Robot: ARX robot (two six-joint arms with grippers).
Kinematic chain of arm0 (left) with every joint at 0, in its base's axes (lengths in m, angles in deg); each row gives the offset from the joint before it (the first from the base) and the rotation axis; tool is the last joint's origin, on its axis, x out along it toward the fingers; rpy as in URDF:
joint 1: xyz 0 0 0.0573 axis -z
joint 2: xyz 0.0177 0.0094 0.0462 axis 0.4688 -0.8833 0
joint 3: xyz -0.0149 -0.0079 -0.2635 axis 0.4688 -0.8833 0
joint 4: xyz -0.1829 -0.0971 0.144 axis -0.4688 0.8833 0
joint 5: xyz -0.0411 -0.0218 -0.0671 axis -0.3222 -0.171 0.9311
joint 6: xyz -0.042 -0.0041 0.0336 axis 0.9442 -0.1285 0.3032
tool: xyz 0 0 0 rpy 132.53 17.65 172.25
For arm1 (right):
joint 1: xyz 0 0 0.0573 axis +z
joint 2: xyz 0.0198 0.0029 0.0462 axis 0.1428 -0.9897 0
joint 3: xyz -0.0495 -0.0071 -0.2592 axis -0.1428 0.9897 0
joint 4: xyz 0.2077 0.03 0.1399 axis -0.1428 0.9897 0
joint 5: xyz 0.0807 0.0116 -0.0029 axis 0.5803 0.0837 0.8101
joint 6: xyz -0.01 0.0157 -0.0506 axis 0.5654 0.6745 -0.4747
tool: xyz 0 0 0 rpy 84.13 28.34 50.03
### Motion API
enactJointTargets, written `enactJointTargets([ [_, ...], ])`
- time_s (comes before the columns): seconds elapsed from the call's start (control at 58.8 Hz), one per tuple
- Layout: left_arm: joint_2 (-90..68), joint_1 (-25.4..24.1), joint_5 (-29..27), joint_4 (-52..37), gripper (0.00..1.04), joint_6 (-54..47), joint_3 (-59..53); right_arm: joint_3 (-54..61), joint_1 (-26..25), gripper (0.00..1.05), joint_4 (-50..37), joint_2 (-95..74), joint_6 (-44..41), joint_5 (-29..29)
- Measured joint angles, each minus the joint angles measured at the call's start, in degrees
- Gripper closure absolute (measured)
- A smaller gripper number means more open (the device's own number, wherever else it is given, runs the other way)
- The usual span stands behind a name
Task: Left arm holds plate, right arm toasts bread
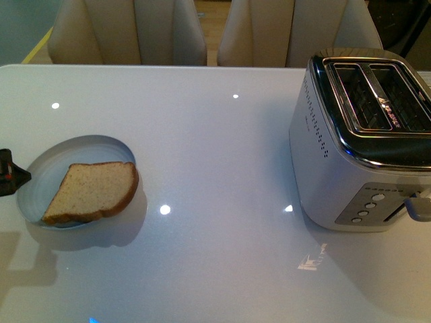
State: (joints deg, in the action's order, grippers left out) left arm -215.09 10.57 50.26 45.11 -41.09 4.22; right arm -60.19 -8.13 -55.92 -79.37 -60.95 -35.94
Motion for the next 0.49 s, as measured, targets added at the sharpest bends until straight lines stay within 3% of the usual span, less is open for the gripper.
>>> enactJointTargets([
  [0.494, -8.9, 2.4, -2.8, -0.3, 0.07, 1.3, 4.9, 0.0, 0.0, 0.09, 0.0, 0.0, 0.0, 0.0],
])
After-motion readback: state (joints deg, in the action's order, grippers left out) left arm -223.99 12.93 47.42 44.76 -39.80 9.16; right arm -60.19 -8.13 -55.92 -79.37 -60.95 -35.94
